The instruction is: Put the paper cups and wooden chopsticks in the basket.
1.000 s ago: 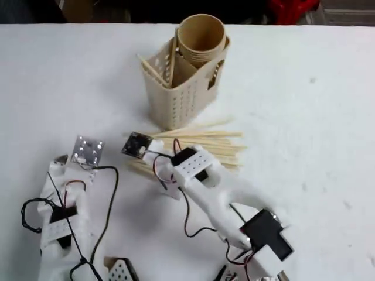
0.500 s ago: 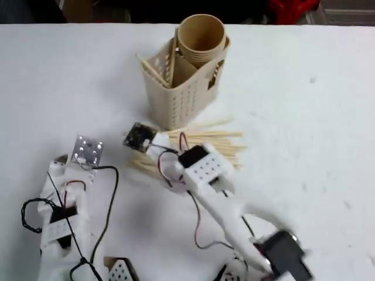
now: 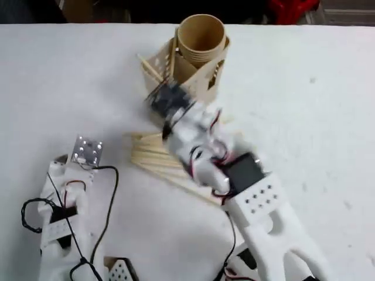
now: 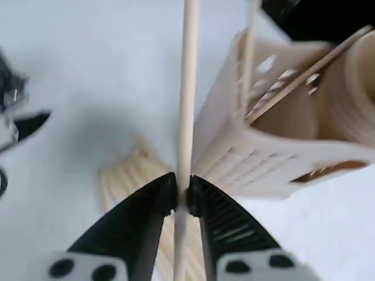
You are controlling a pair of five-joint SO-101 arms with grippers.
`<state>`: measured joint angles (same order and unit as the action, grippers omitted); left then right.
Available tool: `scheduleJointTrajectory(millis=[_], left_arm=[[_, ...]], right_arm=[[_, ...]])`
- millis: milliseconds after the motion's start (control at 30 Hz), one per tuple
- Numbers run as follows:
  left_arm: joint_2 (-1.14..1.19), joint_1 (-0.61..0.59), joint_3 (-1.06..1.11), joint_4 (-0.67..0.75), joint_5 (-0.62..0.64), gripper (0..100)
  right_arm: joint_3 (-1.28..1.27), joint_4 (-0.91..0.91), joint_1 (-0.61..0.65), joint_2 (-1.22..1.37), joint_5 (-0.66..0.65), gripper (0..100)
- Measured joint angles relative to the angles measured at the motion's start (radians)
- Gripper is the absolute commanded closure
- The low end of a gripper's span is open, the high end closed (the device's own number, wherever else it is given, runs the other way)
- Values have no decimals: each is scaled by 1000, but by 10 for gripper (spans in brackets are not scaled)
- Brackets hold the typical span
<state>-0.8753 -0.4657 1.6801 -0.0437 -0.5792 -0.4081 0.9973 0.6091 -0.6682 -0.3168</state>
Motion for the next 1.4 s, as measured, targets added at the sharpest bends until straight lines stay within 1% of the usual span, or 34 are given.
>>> scheduleJointTrajectory(millis=[133, 200, 267, 367, 633, 833, 867, 1000, 1200, 1300, 1400], left_arm=[[0, 0, 0, 0, 0, 812], [0, 0, 0, 0, 0, 812], [0, 0, 0, 0, 0, 812], [0, 0, 0, 0, 0, 812], [0, 0, 0, 0, 0, 812], [0, 0, 0, 0, 0, 812], [0, 0, 0, 0, 0, 812], [0, 0, 0, 0, 0, 812], [0, 0, 0, 0, 0, 812], [0, 0, 0, 0, 0, 812], [0, 0, 0, 0, 0, 812]], right_arm=[[183, -190, -38, 80, 94, 981], [242, -311, -37, 144, 89, 981], [290, -416, -34, 210, 52, 981], [373, -493, -37, 307, 0, 981], [574, -514, -37, 482, -17, 981], [598, -514, -35, 534, -17, 977], [598, -514, -35, 534, -17, 964], [600, -514, -35, 532, -17, 861], [600, -514, -35, 532, -17, 933], [600, -509, -35, 532, -17, 945], [605, -417, -35, 531, -20, 945]])
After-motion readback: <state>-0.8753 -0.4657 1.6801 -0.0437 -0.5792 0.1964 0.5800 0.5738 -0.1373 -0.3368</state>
